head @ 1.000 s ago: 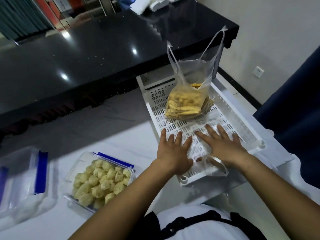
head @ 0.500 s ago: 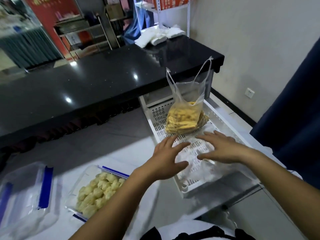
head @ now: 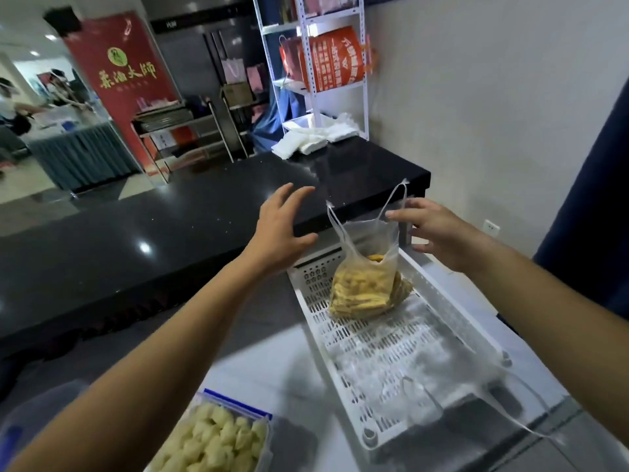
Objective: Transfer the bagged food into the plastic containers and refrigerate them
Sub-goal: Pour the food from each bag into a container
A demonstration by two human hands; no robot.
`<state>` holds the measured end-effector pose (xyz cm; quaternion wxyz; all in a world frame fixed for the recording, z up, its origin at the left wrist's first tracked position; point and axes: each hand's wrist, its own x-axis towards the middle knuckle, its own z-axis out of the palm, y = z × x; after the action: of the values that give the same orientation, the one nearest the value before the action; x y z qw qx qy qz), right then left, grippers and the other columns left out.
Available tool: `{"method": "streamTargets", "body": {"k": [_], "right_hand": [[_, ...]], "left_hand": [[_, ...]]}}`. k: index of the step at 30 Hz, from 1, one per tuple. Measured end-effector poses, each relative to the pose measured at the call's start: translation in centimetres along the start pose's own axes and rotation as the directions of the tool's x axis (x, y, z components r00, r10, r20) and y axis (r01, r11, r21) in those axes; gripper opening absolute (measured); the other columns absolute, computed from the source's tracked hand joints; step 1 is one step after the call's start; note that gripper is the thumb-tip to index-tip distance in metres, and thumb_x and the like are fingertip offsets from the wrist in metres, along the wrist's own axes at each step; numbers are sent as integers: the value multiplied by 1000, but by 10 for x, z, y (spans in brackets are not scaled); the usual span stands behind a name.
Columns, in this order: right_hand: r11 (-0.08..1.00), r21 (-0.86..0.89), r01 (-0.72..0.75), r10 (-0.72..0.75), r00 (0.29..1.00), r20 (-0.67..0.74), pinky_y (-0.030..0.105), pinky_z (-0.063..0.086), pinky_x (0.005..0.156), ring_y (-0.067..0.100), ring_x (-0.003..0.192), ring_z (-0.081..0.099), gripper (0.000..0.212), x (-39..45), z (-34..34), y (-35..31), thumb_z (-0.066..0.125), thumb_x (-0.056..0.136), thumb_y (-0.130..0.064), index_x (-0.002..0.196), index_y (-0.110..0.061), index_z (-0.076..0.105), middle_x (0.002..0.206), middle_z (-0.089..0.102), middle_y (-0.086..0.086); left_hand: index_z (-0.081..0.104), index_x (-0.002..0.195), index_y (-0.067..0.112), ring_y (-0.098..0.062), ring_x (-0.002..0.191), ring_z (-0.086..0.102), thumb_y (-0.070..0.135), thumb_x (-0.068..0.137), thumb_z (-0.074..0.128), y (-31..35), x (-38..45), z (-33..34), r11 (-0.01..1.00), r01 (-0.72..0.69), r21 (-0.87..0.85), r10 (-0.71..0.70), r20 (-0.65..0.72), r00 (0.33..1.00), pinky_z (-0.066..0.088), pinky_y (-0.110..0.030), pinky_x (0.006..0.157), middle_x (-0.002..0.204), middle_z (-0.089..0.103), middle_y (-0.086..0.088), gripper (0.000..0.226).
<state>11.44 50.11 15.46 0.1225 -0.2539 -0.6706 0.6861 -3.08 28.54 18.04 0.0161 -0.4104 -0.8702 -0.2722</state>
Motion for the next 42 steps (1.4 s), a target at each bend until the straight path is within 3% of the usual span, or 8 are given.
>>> {"method": "streamTargets", "body": {"k": [5, 14, 20, 25, 29, 33, 38, 42], "right_hand": [[996, 15, 90, -88, 990, -113, 36, 38, 82, 21, 93, 53, 11, 22, 4, -12, 71, 89, -25, 81, -18, 72, 89, 67, 2], [987, -17, 163, -160, 982, 99, 11, 49, 63, 0, 73, 68, 12, 28, 25, -28, 70, 88, -9, 97, -3, 76, 82, 74, 0], [972, -135, 190, -172, 976, 136, 24, 51, 75, 15, 87, 69, 23, 26, 40, -18, 82, 77, -22, 93, -6, 75, 91, 74, 9], [935, -288, 205, -208, 978, 20, 31, 55, 80, 15, 105, 63, 53, 29, 67, 4, 81, 49, -66, 85, -28, 74, 109, 65, 3], [922, -231, 312, -337, 938, -78, 41, 50, 96, 22, 109, 59, 15, 34, 83, 14, 74, 70, -44, 71, -29, 72, 105, 66, 3], [971, -69, 230, -235, 969, -81, 39, 51, 79, 25, 82, 64, 27, 32, 65, -12, 65, 94, -26, 78, -5, 71, 81, 67, 10], [997, -32, -69, 71, 995, 69, 38, 49, 75, 27, 92, 58, 50, 29, 42, -49, 58, 88, -60, 69, -15, 65, 95, 61, 11], [973, -230, 37, -9, 993, 121, 42, 30, 107, 19, 119, 46, 59, 19, 39, -71, 51, 88, -68, 68, -15, 67, 117, 60, 2]], "left_hand": [[59, 133, 26, -30, 144, 26, 26, 80, 82, -5, 50, 5, 978, -144, 148, 143, 21, 990, 23, -39, 117, 156, 36, -8, 58], [77, 79, 25, -6, 106, 63, 25, 81, 81, 10, 82, 11, 967, -158, -200, 145, -82, 986, 46, -27, 95, 111, 70, 6, 4], [77, 100, 21, 3, 101, 65, -6, 78, 55, 2, 78, 10, 963, -115, -242, 149, 127, 981, 45, -9, 88, 105, 75, 10, 41], [73, 111, 20, 3, 103, 66, 11, 90, 65, -1, 64, 17, 916, -35, -399, 71, 75, 995, 52, -20, 91, 108, 73, 11, 24], [70, 117, 20, 1, 104, 65, 16, 98, 60, 6, 61, 18, 904, -68, -422, 58, -37, 998, 53, -25, 93, 112, 71, 10, 22], [69, 120, 19, 2, 107, 63, 8, 96, 60, -3, 49, 13, 906, -42, -422, 30, -35, 999, 52, -29, 99, 116, 69, 13, 29], [62, 130, 23, -4, 121, 58, 14, 91, 71, -1, 34, 22, 820, -21, -572, 22, -4, 1000, 49, -37, 106, 130, 64, 10, 41], [39, 149, 29, -10, 139, 39, 30, 85, 77, 13, 39, 29, 903, 25, -429, -8, 41, 999, 36, -30, 111, 153, 42, 6, 75]]}}
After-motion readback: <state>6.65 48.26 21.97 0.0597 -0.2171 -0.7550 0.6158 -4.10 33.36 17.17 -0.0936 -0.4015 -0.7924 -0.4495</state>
